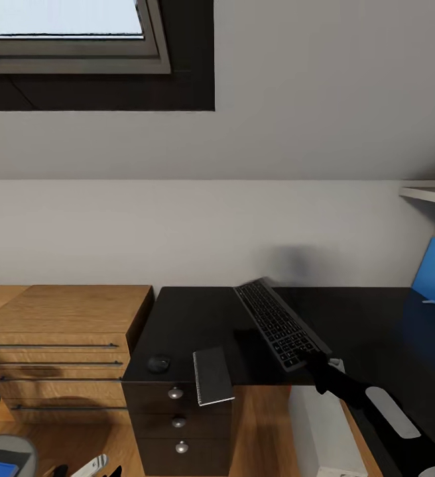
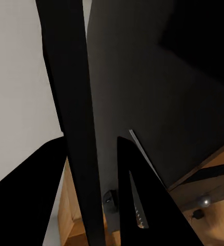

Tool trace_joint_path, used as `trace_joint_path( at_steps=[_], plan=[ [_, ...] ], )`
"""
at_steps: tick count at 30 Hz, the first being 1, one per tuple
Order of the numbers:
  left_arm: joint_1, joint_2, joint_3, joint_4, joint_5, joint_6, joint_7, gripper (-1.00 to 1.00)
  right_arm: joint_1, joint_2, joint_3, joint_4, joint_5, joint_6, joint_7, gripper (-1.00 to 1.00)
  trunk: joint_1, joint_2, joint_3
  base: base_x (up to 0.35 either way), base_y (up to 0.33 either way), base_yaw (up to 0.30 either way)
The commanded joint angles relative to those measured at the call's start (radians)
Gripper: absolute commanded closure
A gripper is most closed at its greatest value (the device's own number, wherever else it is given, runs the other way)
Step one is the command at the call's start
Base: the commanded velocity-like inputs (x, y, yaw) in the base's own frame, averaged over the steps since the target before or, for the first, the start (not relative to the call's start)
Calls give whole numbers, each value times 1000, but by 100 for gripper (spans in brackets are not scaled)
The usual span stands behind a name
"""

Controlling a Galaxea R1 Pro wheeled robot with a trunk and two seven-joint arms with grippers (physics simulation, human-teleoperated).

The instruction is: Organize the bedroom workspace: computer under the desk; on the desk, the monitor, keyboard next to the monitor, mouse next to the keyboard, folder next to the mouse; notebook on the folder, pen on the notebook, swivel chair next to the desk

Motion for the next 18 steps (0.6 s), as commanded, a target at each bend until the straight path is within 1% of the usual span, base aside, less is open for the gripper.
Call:
trace_joint_path(
  at_steps=[1,12,15,18],
  plan=[
    [0,1,-4,-1,10,0,2,-100,-1,-1,2,3,-1,1,4,100,0,-1,-1,0,0,0],
    [0,1,-3,0,12,-1,1,-100,-1,2,3,11,2,0,7,100,0,-1,-1,-1,0,0],
    [0,1,-5,8,12,-1,1,-100,-1,3,3,12,3,-7,7,100,0,-1,-1,-158,0,0],
    [0,1,-6,11,12,-1,1,-100,-1,3,3,12,3,-10,7,100,0,-1,-1,-267,0,0]
  ],
)
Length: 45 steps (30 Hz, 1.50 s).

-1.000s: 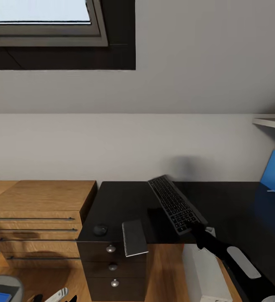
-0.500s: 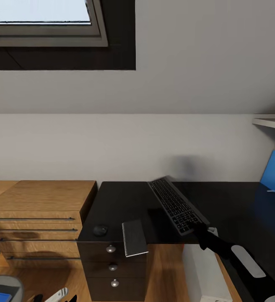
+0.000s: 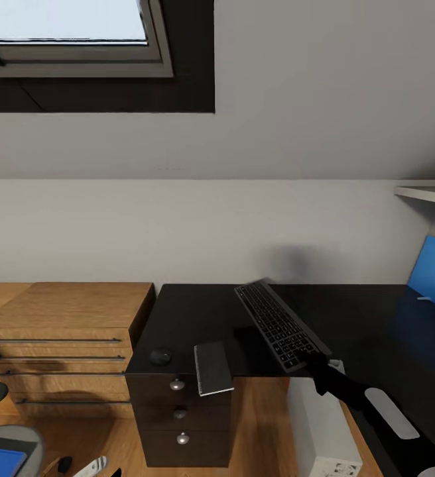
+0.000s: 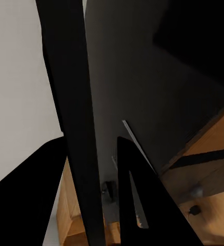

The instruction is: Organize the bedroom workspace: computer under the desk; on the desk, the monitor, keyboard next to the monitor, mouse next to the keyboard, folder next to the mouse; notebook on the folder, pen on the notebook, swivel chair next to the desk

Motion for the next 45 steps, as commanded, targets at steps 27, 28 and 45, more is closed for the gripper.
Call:
trace_joint_path(
  at_steps=[27,28,45],
  plan=[
    [0,0,-5,1,8,0,1,-100,-1,1,9,26,24,-69,4,100,0,-1,-1,-282,35,-80],
    [0,0,-5,1,8,0,1,-100,-1,1,9,26,30,-70,4,100,0,-1,-1,-261,-164,-6],
    [0,-8,-9,24,8,0,1,-100,-1,4,10,23,74,-75,6,100,0,-1,-1,-298,-79,-1]
  ],
)
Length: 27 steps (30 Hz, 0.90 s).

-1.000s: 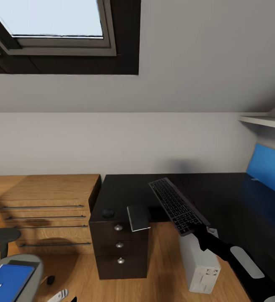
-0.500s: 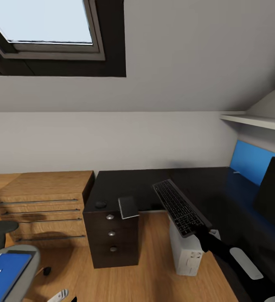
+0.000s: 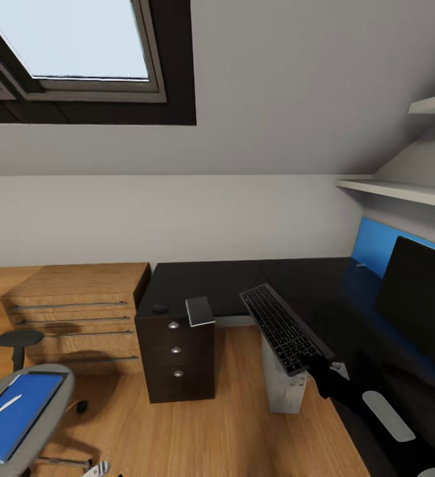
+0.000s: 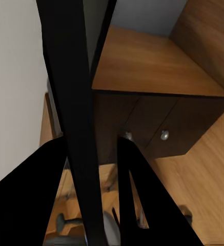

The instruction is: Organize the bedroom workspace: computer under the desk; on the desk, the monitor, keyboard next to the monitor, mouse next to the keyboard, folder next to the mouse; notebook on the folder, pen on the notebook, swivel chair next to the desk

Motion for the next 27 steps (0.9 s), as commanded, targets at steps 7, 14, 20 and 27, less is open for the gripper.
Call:
trace_joint_path(
  at_steps=[7,14,20,27],
  plan=[
    [0,-2,-5,3,9,0,2,-100,-1,-1,2,-1,-5,1,2,100,-1,-1,-1,-325,-2,0],
    [0,-2,-5,3,8,0,2,-100,-1,-1,2,-2,-5,1,2,100,-1,-1,-1,-326,0,0],
    [0,-2,-5,3,8,0,2,-100,-1,-1,2,-3,-5,1,2,100,-1,-1,-1,-326,0,0],
    [0,-2,-5,3,8,0,2,-100,-1,-1,2,-5,-5,1,2,100,-1,-1,-1,-326,-6,0]
  ],
)
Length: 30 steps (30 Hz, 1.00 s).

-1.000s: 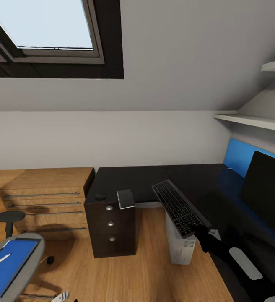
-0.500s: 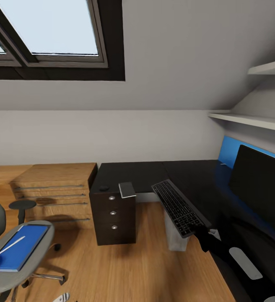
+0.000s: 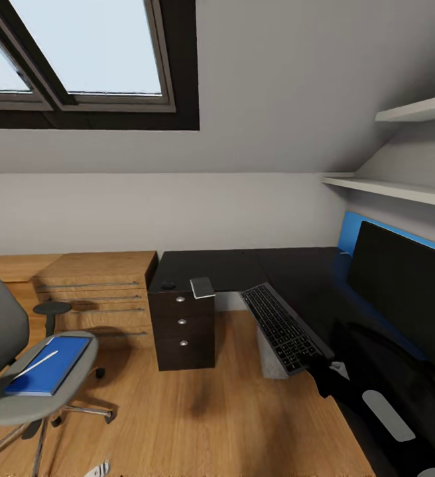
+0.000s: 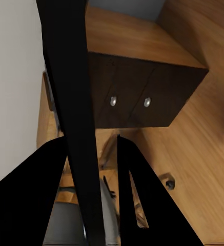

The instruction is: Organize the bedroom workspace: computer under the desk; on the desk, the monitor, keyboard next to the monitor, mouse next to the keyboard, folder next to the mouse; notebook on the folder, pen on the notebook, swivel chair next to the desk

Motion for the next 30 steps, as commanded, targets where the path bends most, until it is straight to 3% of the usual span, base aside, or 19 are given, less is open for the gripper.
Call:
trace_joint_path(
  at_steps=[1,11,30],
  plan=[
    [0,1,-4,-1,10,0,2,-100,-1,-1,2,0,-6,1,2,100,-1,-1,-1,-322,-58,0],
    [0,0,-4,-1,11,1,2,-100,-1,-2,1,-2,-4,1,21,100,-1,-1,-1,-226,-205,0],
    [0,-11,-3,0,11,0,2,-100,-1,-8,0,0,-3,1,119,100,-1,-1,-1,-16,-42,0]
  ],
)
